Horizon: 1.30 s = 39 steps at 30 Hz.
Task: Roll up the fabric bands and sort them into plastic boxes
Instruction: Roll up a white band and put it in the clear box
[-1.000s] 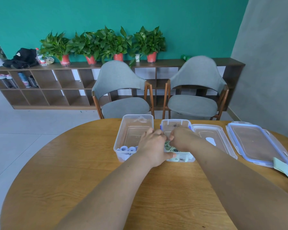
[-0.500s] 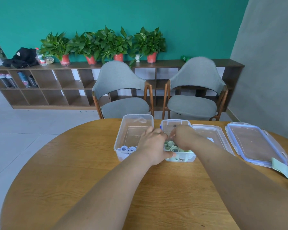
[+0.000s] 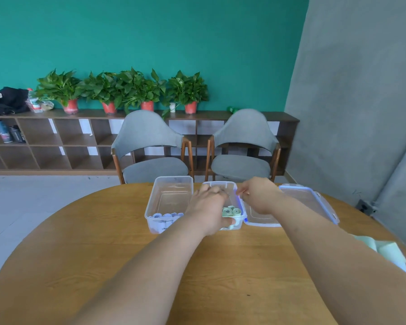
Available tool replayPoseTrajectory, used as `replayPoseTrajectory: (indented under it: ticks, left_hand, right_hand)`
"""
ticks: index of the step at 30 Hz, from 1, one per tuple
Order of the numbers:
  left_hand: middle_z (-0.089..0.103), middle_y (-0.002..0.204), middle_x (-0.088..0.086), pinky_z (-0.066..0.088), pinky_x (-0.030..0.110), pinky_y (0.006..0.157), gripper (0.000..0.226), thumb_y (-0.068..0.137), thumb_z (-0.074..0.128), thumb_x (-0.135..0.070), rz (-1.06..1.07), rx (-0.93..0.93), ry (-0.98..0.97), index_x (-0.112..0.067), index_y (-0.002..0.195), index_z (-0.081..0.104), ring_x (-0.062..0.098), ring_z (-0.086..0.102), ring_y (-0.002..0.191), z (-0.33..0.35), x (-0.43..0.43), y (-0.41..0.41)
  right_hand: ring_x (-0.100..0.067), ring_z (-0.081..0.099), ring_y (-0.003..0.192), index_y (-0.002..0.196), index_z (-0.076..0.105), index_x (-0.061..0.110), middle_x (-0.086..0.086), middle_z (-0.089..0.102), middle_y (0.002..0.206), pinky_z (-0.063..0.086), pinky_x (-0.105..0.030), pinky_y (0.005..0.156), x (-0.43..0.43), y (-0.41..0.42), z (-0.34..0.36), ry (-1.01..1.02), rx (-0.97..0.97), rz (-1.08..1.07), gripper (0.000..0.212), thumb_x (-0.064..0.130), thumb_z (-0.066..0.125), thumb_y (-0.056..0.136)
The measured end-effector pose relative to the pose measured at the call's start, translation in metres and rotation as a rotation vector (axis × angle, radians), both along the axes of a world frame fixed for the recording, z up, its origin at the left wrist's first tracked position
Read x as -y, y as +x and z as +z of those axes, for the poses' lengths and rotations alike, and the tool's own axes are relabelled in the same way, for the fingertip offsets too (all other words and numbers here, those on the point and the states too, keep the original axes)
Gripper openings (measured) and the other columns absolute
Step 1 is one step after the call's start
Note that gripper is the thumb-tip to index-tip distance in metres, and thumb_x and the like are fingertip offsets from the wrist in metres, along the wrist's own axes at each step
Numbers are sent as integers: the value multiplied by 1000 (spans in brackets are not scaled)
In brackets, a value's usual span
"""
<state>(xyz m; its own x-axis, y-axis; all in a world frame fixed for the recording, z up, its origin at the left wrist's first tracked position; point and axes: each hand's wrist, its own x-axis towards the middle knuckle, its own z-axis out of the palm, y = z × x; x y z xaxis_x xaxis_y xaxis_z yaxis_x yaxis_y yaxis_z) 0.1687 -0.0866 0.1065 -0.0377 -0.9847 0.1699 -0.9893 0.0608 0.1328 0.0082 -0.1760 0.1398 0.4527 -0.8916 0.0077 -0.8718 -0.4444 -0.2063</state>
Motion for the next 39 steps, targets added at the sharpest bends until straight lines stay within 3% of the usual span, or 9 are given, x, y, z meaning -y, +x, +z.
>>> replayPoseTrajectory:
  ticks: [3, 6, 8, 14, 22, 28, 33, 39]
  left_hand:
    - [50, 150, -4, 35, 42, 115, 70, 87, 73, -59, -42, -6, -17, -26, 146, 55, 24, 35, 139, 7, -11, -25]
    - [49, 151, -3, 33, 44, 119, 73, 88, 73, -58, -81, -20, -9, -24, 150, 52, 24, 32, 143, 7, -19, -53]
    - [48, 151, -2, 32, 44, 120, 73, 90, 72, -57, -110, -26, 5, -24, 151, 51, 25, 30, 144, 5, -24, -73]
    - [51, 146, -3, 36, 43, 115, 68, 92, 67, -58, -215, 27, -6, -23, 149, 52, 25, 36, 138, -7, -35, -135]
    - [49, 147, -4, 33, 42, 117, 64, 94, 66, -54, -313, 17, 31, -24, 148, 52, 24, 36, 141, -38, -35, -208]
    - [50, 143, -4, 37, 42, 112, 58, 96, 63, -53, -373, 32, 53, -24, 145, 53, 25, 40, 136, -67, -29, -248]
    - [50, 139, -3, 39, 43, 109, 47, 100, 56, -48, -360, 38, 80, -22, 139, 56, 26, 43, 133, -95, -24, -269]
    - [50, 138, -5, 42, 42, 103, 37, 103, 52, -39, -341, -27, 69, -23, 136, 54, 26, 47, 127, -120, -13, -275]
  right_hand:
    - [-24, 67, 106, 115, 76, 37, 3, 73, 117, 58, -36, 89, -20, -28, 10, -22, -3, -48, 35, 23, 47, 101]
    - [-23, 68, 94, 106, 77, 35, 2, 75, 109, 59, -34, 80, -38, -58, 13, -28, -24, -84, 36, 17, 47, 96]
    - [-20, 66, 91, 112, 74, 37, 5, 73, 111, 53, -29, 74, -49, -79, 12, -31, -49, -106, 38, 17, 46, 98]
    - [-19, 69, 94, 121, 70, 43, 9, 72, 109, 60, -36, 87, -74, -145, -3, 15, -66, -201, 37, 21, 50, 100]
    - [-22, 65, 99, 124, 68, 38, 1, 69, 119, 57, -32, 78, -92, -223, -48, 50, 0, -340, 34, 23, 47, 102]
    - [-23, 68, 99, 123, 67, 40, 3, 70, 118, 60, -37, 82, -95, -257, -96, 64, 98, -418, 32, 26, 51, 100]
    - [-23, 66, 102, 134, 63, 37, 3, 66, 124, 44, -29, 66, -92, -279, -128, 18, 136, -453, 40, 22, 50, 99]
    - [-25, 41, 133, 145, 56, 36, 1, 44, 150, 51, -37, 91, -84, -280, -153, 12, 110, -480, 50, 24, 54, 97]
